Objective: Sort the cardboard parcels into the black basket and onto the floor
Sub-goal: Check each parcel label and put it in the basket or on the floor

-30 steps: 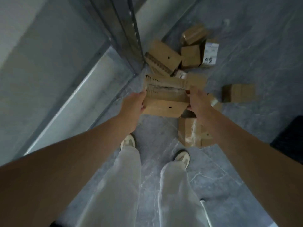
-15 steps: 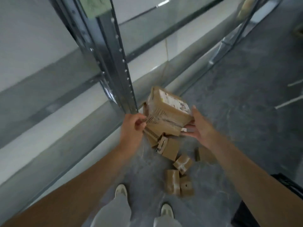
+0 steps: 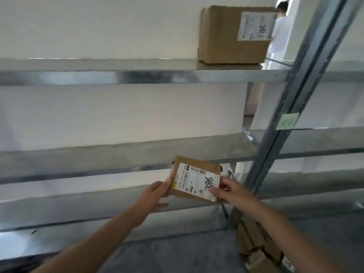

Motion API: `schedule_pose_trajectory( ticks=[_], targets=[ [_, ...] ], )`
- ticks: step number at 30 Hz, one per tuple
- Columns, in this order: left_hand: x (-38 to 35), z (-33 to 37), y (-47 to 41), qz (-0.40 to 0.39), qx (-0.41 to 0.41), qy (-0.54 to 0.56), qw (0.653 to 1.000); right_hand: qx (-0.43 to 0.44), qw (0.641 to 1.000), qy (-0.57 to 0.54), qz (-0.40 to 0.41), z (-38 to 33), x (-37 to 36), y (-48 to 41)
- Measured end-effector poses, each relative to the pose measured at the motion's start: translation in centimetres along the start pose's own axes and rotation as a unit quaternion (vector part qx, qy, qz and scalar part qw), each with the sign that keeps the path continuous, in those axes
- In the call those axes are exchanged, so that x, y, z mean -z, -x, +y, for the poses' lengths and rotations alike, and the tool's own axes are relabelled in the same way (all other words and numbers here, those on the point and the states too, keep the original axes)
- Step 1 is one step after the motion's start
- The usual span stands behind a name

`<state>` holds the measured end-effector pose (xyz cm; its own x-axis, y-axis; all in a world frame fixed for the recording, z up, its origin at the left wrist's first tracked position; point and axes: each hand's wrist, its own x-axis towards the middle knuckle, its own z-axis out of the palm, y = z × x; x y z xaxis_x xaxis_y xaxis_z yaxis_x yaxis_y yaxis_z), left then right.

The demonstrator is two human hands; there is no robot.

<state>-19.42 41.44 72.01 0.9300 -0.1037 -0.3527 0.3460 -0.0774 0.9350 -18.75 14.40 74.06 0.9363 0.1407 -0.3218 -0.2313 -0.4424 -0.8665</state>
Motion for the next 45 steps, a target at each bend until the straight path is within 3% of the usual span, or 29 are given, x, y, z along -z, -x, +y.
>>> schedule_pose_trajectory(
  ticks=[3, 9, 13, 17, 29, 38, 45],
  targets=[
    [11.4, -1.9, 4.5, 0.068, -0.02, 0.007, 0.997, 0.006, 0.997, -0.003, -0.08, -6.0, -10.8, -3.2],
    [30.3, -10.8, 18.4, 0.258, 0.05, 0.075, 0.962, 0.001, 0.955, 0.061, -0.292, -15.0, -35.9, -5.9],
    [36.8, -15.9, 23.8, 0.344, 0.109, 0.12, 0.925, 0.018, 0.91, 0.146, -0.388, -17.5, -48.5, -5.6],
    [40.7, -19.1, 25.6, 0.408, 0.121, 0.161, 0.89, 0.007, 0.873, 0.188, -0.45, -19.1, -56.5, -5.8],
    [52.6, -26.9, 20.0, 0.44, 0.242, 0.191, 0.844, 0.001, 0.822, 0.262, -0.505, -18.0, -74.2, -16.7],
    [60.1, -32.7, 15.1, 0.484, 0.308, 0.408, 0.71, 0.002, 0.767, 0.357, -0.533, -17.5, -87.4, -24.8],
    [65.1, -44.2, 12.3, 0.512, 0.364, 0.489, 0.606, -0.029, 0.755, 0.384, -0.531, -8.8, -100.7, -27.0]
  ],
)
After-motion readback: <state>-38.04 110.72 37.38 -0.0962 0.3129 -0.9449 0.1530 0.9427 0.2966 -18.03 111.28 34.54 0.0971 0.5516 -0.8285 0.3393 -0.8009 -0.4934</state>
